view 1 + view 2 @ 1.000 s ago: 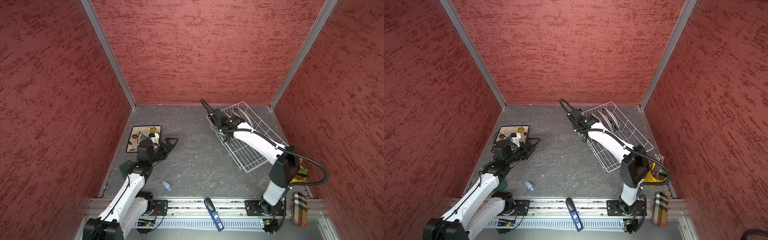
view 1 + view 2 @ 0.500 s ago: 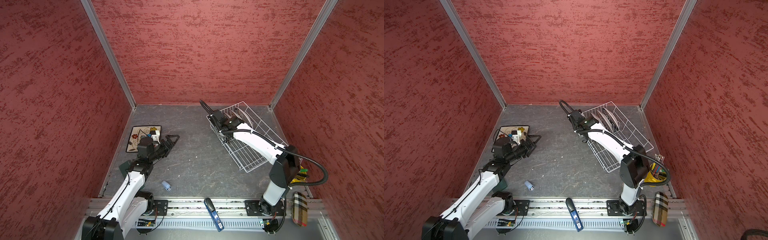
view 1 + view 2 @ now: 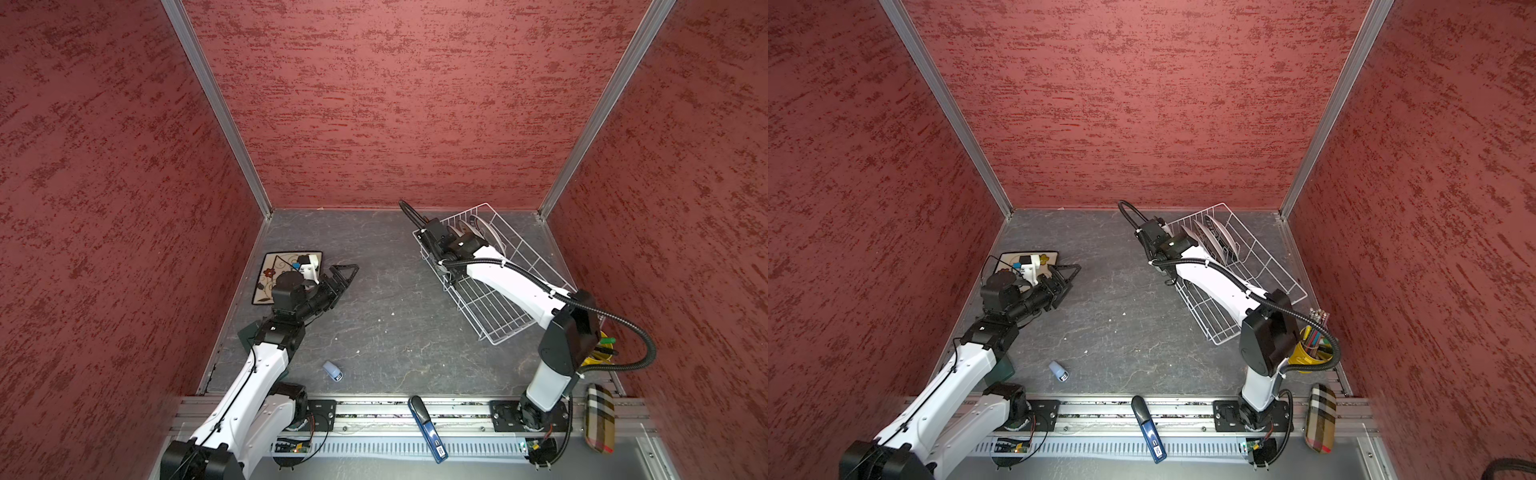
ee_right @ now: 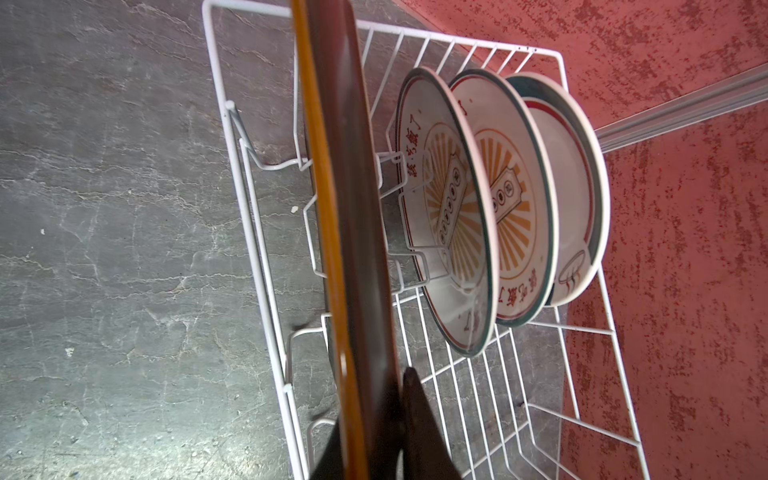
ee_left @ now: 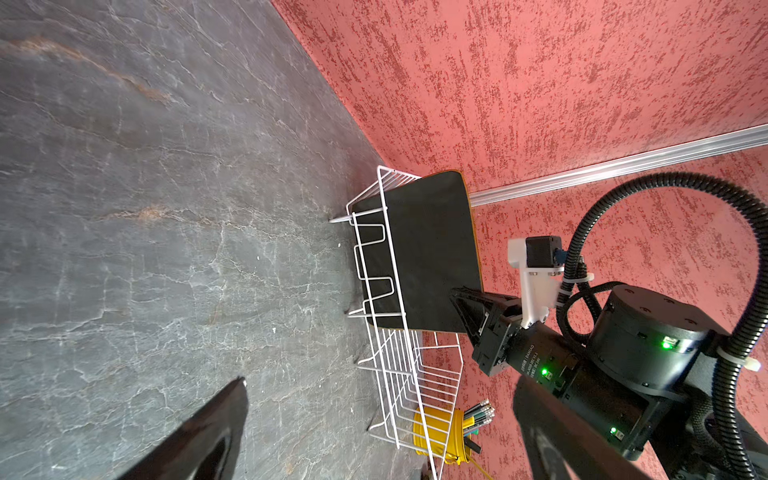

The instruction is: Unload the plates from the dish rack

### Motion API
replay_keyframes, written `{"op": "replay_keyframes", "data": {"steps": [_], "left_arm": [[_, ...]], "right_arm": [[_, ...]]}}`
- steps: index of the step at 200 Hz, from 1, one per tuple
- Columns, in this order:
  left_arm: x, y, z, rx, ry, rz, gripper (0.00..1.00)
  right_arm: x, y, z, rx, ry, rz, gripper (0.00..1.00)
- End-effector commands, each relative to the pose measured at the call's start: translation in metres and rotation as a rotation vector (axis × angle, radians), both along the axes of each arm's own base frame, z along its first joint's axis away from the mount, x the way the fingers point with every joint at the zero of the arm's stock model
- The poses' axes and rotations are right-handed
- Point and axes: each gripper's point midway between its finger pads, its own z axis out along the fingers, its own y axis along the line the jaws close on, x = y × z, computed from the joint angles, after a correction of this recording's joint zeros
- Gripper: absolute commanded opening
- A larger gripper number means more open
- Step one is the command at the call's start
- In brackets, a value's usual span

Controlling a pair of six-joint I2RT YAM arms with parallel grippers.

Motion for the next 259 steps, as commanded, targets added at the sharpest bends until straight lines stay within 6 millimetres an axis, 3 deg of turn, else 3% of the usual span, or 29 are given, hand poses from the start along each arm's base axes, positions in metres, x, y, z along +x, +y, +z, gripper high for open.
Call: {"op": "replay_keyframes", "data": {"steps": [1, 108, 197, 245, 259], "left_arm": [[0.003, 0.000, 0.006, 0.009, -0.023, 0.004, 1.00], [0.005, -0.009, 0.006, 0.005, -0.026, -0.031, 1.00], [0.008, -0.019, 0.010, 0.003, -0.043, -0.045, 0.99], [0.010, -0.025, 0.013, -0.004, -0.053, -0.048, 0.98], [0.009, -0.027, 0.014, -0.003, -0.057, -0.052, 0.98]], "right_arm": [[0.000, -0.001, 0.019, 0.007, -0.063, -0.059, 0.00], [-0.006, -0.006, 0.106, 0.168, -0.326, -0.079, 0.00], [-0.019, -0.014, 0.152, 0.307, -0.438, -0.084, 0.00], [-0.019, -0.012, 0.157, 0.330, -0.452, -0.082, 0.00], [-0.025, -0.016, 0.171, 0.365, -0.478, -0.078, 0.00]]}}
